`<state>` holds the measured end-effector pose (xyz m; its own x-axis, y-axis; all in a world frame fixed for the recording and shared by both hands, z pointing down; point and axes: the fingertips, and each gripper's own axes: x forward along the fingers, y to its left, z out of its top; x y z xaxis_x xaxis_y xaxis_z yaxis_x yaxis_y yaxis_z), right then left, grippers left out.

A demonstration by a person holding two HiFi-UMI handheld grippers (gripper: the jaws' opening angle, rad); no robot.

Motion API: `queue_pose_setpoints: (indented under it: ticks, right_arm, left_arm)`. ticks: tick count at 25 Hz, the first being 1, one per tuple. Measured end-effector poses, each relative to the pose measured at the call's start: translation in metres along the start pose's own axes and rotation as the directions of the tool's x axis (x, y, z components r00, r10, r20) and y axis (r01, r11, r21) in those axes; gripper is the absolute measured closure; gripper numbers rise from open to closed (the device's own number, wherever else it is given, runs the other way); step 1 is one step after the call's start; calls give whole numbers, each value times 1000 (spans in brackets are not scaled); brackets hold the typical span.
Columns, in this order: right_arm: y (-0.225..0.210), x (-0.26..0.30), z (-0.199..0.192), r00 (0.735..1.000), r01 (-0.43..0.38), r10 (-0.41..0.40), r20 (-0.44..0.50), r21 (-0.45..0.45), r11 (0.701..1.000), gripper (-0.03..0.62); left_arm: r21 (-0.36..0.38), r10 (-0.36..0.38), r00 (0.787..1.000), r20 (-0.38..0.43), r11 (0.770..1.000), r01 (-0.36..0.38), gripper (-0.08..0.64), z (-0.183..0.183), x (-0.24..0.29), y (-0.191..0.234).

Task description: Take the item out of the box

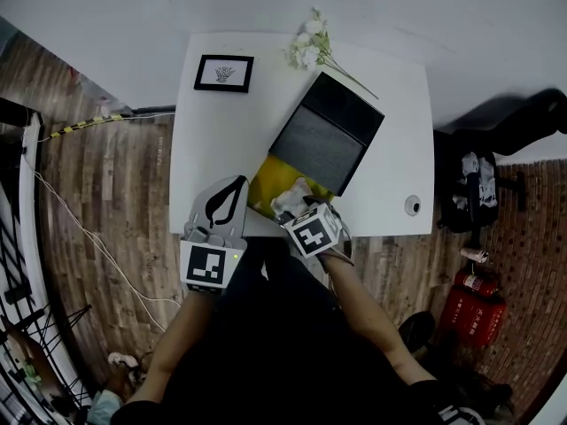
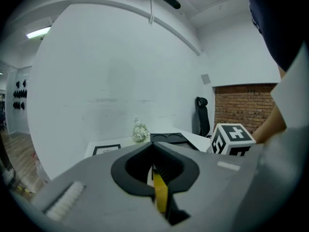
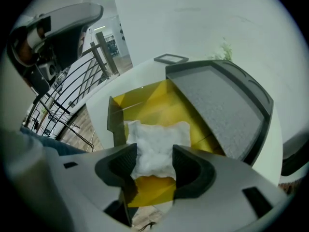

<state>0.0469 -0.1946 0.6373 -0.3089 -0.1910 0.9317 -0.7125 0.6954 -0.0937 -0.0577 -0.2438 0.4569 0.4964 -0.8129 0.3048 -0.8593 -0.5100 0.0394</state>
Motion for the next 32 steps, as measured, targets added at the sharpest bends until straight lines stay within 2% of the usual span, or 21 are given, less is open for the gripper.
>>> queue_pose_setpoints:
  ticks: [6, 11, 16, 21, 24, 27, 32]
  right_arm:
    - [-2, 10, 0, 998, 15, -16, -60, -21, 1000, 370]
    - [-3, 11, 2, 997, 34, -36, -62, -40, 999, 371]
    - [-5, 12, 3, 997, 32, -35, -63, -43, 999, 411]
    - [-4, 8, 5, 999, 29, -30, -33, -24, 999, 473]
    - [-3, 4, 5, 1000, 24, -24, -4, -8, 1000, 534]
    - [-4, 0, 6, 999, 28, -28, 22, -5, 1000, 546]
    - [-4, -19, 15, 996, 29, -30, 86, 14, 999, 554]
  left_arm:
    - [-13, 29, 1000, -9, 999, -29, 549, -3, -3, 11]
    - [-17, 46, 999, -14, 999, -46, 549, -6, -7, 16]
    - [-18, 55, 998, -11, 998, -55, 549, -5, -8, 17]
    - [-12, 59, 998, -11, 998, -59, 549, -5, -11, 16]
    - [26, 57, 998, -8, 998, -57, 549, -4, -12, 15]
    - [-6, 58, 998, -1, 998, -58, 549, -2, -13, 11]
    - [-1, 50, 999, 12, 999, -50, 549, 3, -15, 4]
